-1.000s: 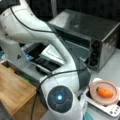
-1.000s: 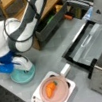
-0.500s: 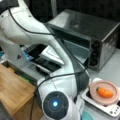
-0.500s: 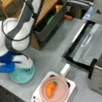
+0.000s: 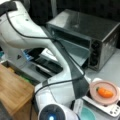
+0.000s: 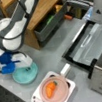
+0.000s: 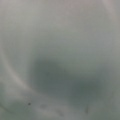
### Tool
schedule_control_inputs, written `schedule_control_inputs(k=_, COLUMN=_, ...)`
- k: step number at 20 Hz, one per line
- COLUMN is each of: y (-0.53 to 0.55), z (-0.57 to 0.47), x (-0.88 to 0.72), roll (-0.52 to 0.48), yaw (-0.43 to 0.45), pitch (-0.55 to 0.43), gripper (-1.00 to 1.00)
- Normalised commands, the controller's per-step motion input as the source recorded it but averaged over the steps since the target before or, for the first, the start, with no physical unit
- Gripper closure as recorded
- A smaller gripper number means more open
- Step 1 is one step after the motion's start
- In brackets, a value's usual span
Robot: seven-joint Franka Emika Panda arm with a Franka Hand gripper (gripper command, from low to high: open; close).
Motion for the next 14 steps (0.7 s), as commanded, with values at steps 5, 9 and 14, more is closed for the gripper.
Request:
schedule_control_inputs(k=5, y=-0.28, z=0.08, x=0.47, roll=0.382, yaw=0.139, pitch=0.18, gripper=1.0)
schedule_control_inputs(k=9, y=-0.17, z=0.08, x=0.42, roll=0.358, yaw=0.125, pitch=0.17, gripper=1.0)
schedule_control_inputs(k=14, y=-0.12, z=0.08, x=0.41, roll=0.34, yaw=0.105, pitch=0.167, gripper=1.0)
